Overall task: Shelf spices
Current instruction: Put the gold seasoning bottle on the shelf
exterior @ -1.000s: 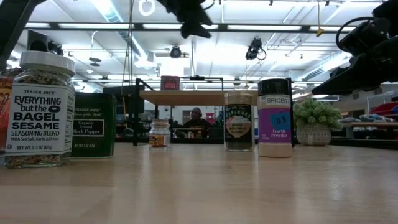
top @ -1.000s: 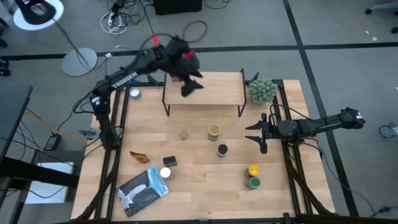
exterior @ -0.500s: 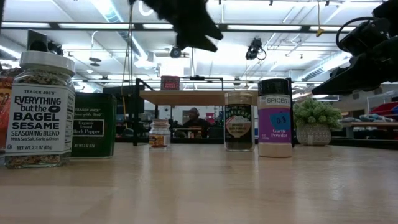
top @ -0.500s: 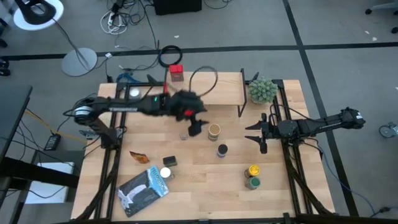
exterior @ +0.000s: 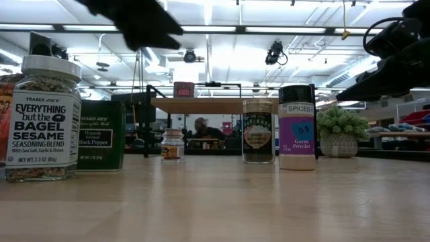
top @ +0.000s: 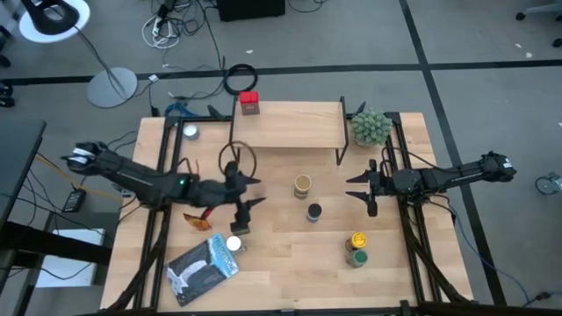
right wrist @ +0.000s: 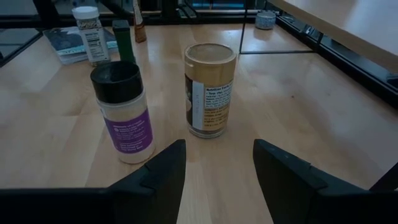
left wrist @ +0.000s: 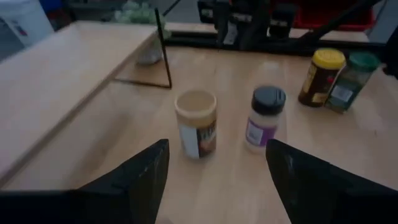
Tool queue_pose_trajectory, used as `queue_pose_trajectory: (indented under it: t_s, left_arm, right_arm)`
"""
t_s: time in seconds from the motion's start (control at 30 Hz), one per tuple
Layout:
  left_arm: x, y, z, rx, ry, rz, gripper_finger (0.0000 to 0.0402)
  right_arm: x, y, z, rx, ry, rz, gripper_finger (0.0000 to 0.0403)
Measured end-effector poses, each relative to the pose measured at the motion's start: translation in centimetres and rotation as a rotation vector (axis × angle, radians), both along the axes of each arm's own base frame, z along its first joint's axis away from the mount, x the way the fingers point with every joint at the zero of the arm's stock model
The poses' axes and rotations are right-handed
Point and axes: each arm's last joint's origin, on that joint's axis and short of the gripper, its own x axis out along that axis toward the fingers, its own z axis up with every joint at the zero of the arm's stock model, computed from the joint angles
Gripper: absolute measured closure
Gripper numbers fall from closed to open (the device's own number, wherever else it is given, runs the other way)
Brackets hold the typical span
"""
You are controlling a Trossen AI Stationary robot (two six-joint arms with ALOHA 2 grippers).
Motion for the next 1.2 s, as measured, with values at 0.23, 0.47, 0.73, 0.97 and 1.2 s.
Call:
queue_pose_trajectory:
  t_s: [0.23,0.47,0.73,0.97,1.2]
  left_arm:
    - [-0.8,-0.4,-1.3,-0.028,-0.014,-0.01,0.0129]
    - [-0.8,-0.4,-1.5,-0.019,-0.02,-0.015,0.0129]
    - [-0.8,-0.4,-1.5,-0.017,-0.02,-0.012,0.0129]
    - [-0.9,-0.2,-1.8,0.021,0.01,0.038,0.0129]
    - [-0.9,-0.2,-1.7,0.035,0.012,0.033,0.0129]
  right_arm:
    - [0.0,0.0,0.0,0.0,0.0,0.0,0.0215]
    - [0.0,0.0,0.0,0.0,-0.003,0.0,0.0215]
    - [0.0,0.0,0.1,0.001,-0.007,0.0,0.0215]
    - [0.1,0.1,0.3,0.16,-0.051,-0.016,0.0215]
    - [0.3,0.2,1.0,0.236,-0.131,-0.005,0.0215]
